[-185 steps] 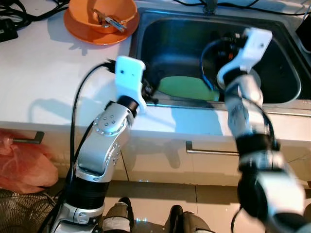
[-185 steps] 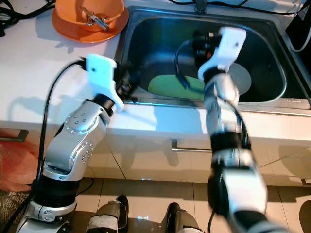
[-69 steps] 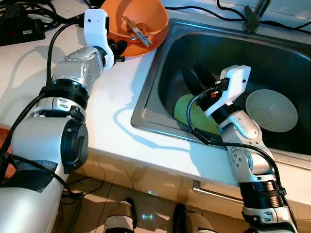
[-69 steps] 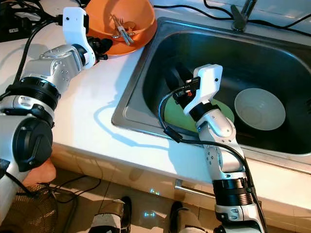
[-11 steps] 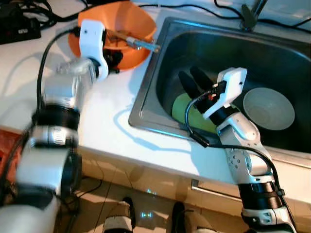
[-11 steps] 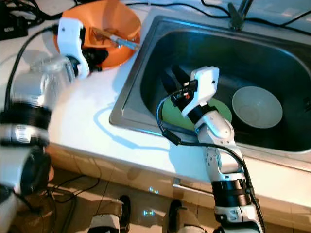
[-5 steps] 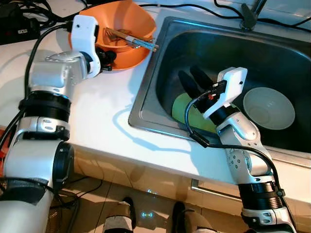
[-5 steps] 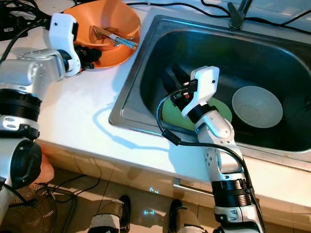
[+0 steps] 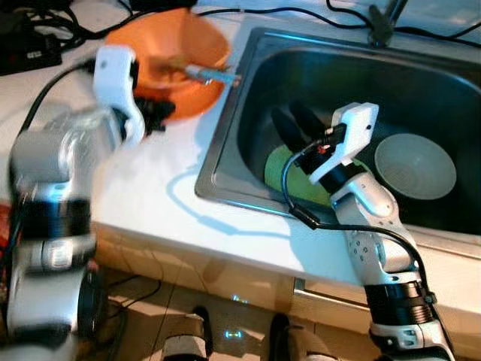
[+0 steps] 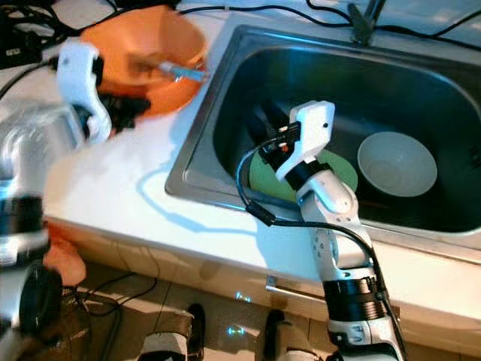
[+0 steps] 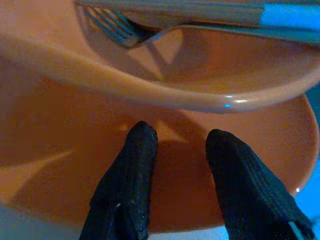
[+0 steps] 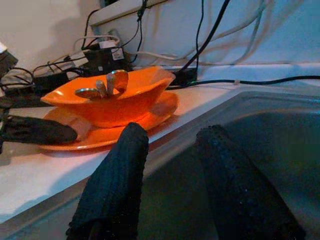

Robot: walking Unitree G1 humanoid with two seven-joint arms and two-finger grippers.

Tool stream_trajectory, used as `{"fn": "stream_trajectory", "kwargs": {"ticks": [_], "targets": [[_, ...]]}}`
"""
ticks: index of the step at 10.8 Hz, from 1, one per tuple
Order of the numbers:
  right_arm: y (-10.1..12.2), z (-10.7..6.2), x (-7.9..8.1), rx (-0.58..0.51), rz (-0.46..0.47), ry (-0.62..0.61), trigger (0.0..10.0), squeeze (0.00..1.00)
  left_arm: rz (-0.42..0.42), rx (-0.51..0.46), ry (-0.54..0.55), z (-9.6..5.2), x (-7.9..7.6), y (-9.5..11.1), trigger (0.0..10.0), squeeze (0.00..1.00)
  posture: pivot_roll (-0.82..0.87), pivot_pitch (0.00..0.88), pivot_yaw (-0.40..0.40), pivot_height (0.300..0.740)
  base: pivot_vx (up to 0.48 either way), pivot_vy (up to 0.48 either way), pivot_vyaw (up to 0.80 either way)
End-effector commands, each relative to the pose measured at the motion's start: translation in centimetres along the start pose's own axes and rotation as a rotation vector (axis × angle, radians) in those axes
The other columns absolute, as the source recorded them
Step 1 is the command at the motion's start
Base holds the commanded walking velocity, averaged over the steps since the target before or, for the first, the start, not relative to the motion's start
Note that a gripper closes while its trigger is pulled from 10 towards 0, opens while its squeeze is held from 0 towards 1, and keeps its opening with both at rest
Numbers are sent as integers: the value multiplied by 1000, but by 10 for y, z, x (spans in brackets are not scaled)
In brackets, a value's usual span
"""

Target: Kitchen organization

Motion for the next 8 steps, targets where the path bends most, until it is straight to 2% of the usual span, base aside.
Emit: {"fn": "stream_trajectory", "kwargs": {"ticks": [1, 3, 4, 7, 8], "targets": [[-15, -7, -4, 46, 32, -20, 10000, 0, -78, 231, -32, 0, -9, -59, 10000, 0, 294, 288, 33, 740, 0, 0, 0], [-15, -8, -5, 47, 32, -24, 10000, 0, -81, 245, -23, -16, -15, -64, 10000, 0, 302, 291, 36, 740, 0, 0, 0], [-15, -9, -5, 48, 33, -24, 10000, 0, -73, 259, 2, -31, -16, -66, 10000, 0, 301, 294, 34, 740, 0, 0, 0], [-16, -10, -6, 53, 37, -28, 10000, 0, -75, 325, 64, -67, -16, -87, 10000, 0, 316, 302, 27, 740, 0, 0, 0], [-17, -11, -7, 55, 37, -27, 10000, 0, -70, 326, 91, -75, -14, -92, 10000, 0, 318, 301, 25, 740, 0, 0, 0]]}}
Point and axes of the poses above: a point about 5 cm out from each wrist's last joint towards the gripper, its own z axis pointing out of the wrist towards the gripper, its own y axis along the axis of the wrist's last joint, x = y × z, the point moved 5 cm from there along z, pointing out of the wrist towards the gripper, and after that the axes turned 13 degrees about z, right-handed, at the moved point
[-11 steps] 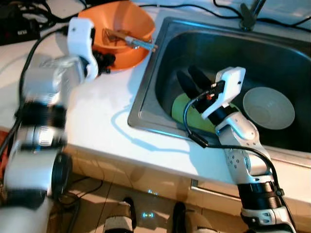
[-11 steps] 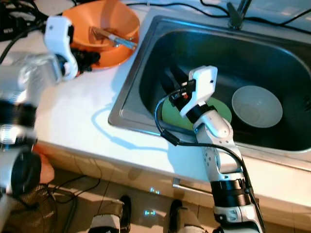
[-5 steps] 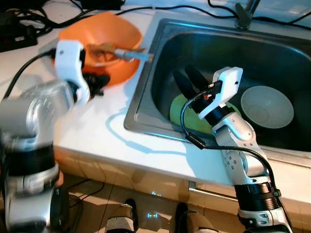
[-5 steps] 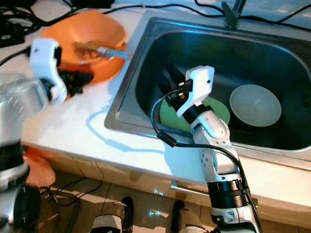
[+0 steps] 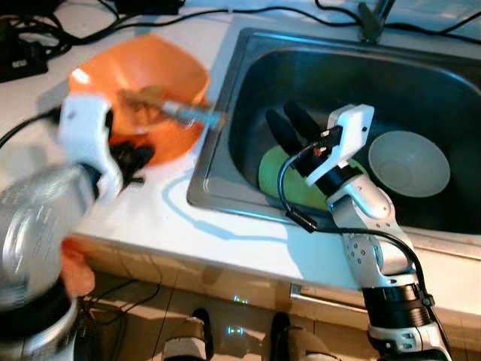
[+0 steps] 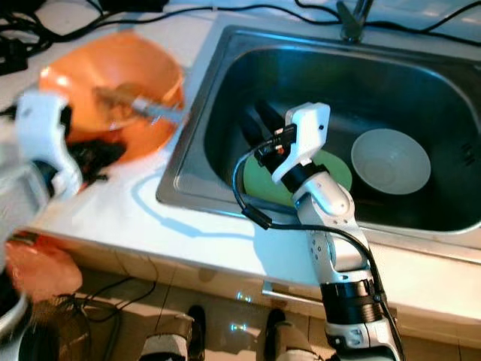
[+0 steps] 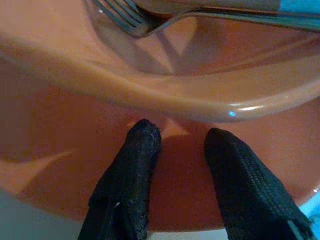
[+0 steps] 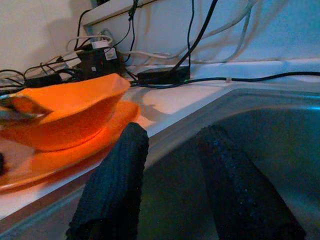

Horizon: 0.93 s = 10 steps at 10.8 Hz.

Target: Kitchen organization

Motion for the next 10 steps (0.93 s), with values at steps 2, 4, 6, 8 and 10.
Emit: {"fn": "stream_trajectory", "kwargs": {"ticks": [2, 4, 6, 8, 10], "targets": [[-16, -11, -12, 55, 32, -36, 10000, 0, -17, 194, 5, -8, -6, -49, 10000, 0, 331, 304, 20, 740, 0, 0, 0], [-20, -8, -10, 61, 44, -29, 10000, 0, 7, 150, 60, -12, -5, -38, 10000, 0, 341, 300, 14, 740, 0, 0, 0], [-18, -6, -11, 52, 44, -32, 10000, 0, 65, 47, 96, -10, -6, -9, 10000, 0, 336, 292, 9, 740, 0, 0, 0], [-17, -6, -12, 49, 42, -36, 10000, 0, 96, -58, 94, -11, -10, 16, 10000, 0, 337, 292, 5, 740, 0, 0, 0], [-16, -5, -13, 48, 43, -34, 10000, 0, 112, -101, 101, -14, -10, 31, 10000, 0, 345, 290, -1, 740, 0, 0, 0]]}}
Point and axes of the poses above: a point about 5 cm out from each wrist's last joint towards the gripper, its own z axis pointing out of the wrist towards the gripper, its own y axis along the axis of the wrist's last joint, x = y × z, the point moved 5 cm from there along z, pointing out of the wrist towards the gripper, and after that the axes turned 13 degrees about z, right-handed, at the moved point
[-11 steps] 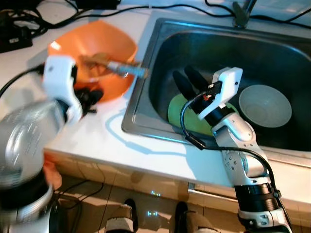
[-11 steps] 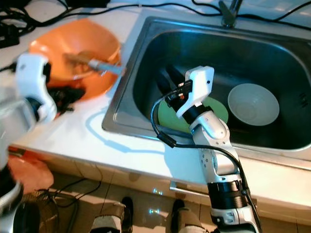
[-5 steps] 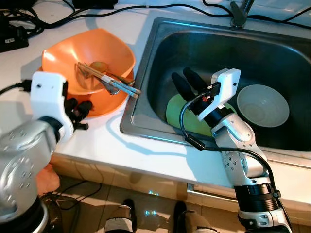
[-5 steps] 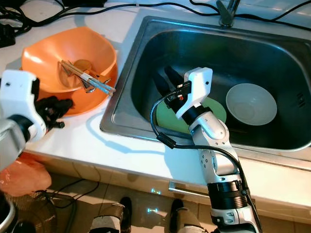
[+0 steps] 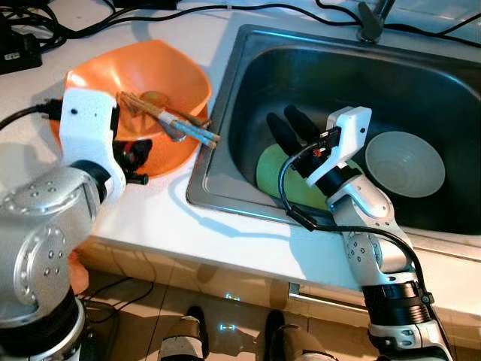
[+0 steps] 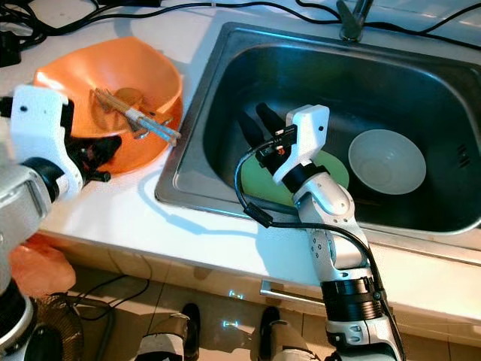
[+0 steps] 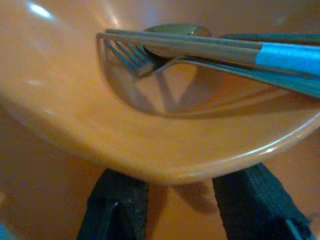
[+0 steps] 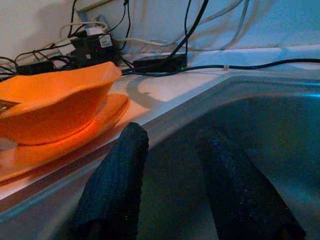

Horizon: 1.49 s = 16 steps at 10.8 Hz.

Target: Kitchen organization

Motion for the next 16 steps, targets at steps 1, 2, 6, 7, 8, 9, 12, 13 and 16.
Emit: {"fn": "stream_trajectory", "kwargs": {"ticks": [1, 2, 6, 7, 8, 9, 12, 13, 16], "targets": [[-12, -4, -7, 30, 33, -20, 10000, 0, 26, -24, 11, -5, 2, 8, 10000, 0, 353, 291, -4, 740, 0, 0, 0], [-13, -3, -5, 33, 40, -11, 10000, 0, 68, -18, -4, -9, 6, 12, 10000, 0, 362, 290, -5, 740, 0, 0, 0], [-16, -1, -3, 39, 48, -3, 10000, 0, 104, 212, 137, -16, 45, -41, 10000, 0, 362, 293, -8, 740, 0, 0, 0], [-16, -2, -4, 41, 49, -3, 10000, 0, 125, 279, 197, -20, 57, -54, 10000, 0, 358, 295, -13, 740, 0, 0, 0], [-16, -2, -4, 42, 49, -4, 10000, 0, 144, 288, 265, -24, 70, -54, 10000, 0, 356, 295, -15, 740, 0, 0, 0], [-16, -2, -5, 43, 49, -5, 10000, 0, 185, 253, 369, -28, 88, -44, 10000, 0, 355, 297, -19, 740, 0, 0, 0], [-18, -2, -5, 48, 55, 0, 10000, 0, 273, 132, 612, -43, 120, -13, 10000, 0, 359, 292, -27, 740, 0, 0, 0], [-19, -1, -4, 49, 57, 0, 10000, 0, 294, 8, 647, -41, 118, 10, 10000, 0, 357, 290, -25, 740, 0, 0, 0], [-20, -1, -4, 43, 60, -3, 10000, 0, 487, -304, 802, -53, 110, 72, 10000, 0, 340, 272, -19, 740, 0, 0, 0]]}}
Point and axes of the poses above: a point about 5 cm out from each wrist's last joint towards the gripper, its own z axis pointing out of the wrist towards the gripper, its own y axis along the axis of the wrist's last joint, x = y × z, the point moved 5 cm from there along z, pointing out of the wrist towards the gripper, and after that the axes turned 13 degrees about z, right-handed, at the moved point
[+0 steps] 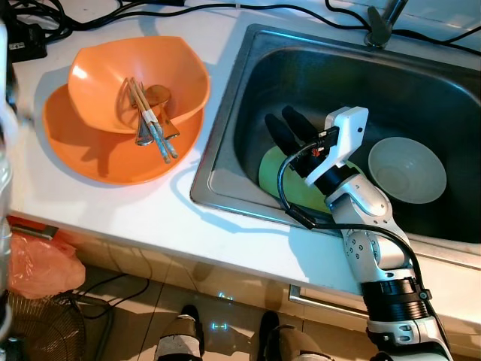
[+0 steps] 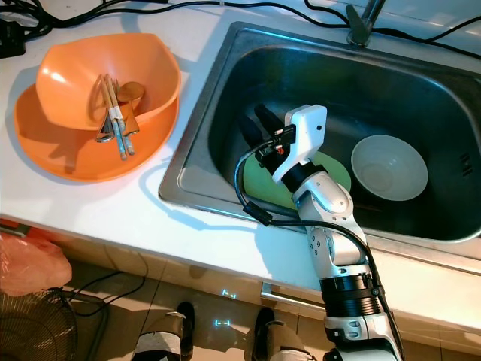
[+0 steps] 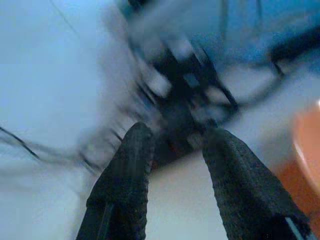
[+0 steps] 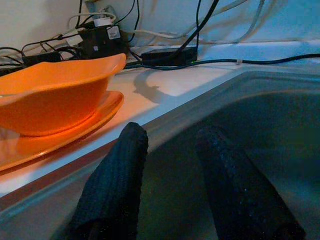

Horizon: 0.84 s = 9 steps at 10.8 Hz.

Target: Kitchen organization

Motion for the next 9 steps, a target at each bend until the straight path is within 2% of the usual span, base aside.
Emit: {"fn": "stream_trajectory", "kwargs": {"ticks": [1, 2, 3, 5, 6, 7, 8, 9], "targets": [[-15, -4, -6, 30, 39, -24, 10000, 0, 43, -71, 78, -1, 9, 13, 10000, 0, 338, 269, -18, 740, 0, 0, 0], [-13, -5, -9, 20, 33, -37, 10000, 0, 36, -187, 114, -2, 8, 35, 10000, 0, 328, 257, -17, 740, 0, 0, 0], [-9, -5, -12, 2, 28, -52, 10000, 0, -29, -304, 70, -3, -9, 57, 10000, 0, 321, 245, -16, 740, 0, 0, 0], [-2, -4, -18, -38, 21, -89, 10000, 0, -210, -414, -71, -10, -51, 74, 10000, 0, 306, 227, -16, 740, 0, 0, 0], [7, -4, -24, -78, 13, -124, 10000, 0, -293, -452, -121, -13, -70, 82, 10000, 0, 295, 219, -15, 740, 0, 0, 0], [20, -5, -33, -140, 3, -180, 10000, 0, -375, -459, -176, -14, -90, 87, 10000, 0, 278, 209, -14, 740, 0, 0, 0], [30, -7, -41, -181, -16, -224, 10000, 0, -444, -457, -210, -15, -103, 88, 10000, 0, 270, 208, -14, 740, 0, 0, 0], [40, -11, -52, -220, -42, -287, 10000, 0, -491, -445, -256, -13, -122, 88, 10000, 0, 258, 204, -15, 740, 0, 0, 0]]}}
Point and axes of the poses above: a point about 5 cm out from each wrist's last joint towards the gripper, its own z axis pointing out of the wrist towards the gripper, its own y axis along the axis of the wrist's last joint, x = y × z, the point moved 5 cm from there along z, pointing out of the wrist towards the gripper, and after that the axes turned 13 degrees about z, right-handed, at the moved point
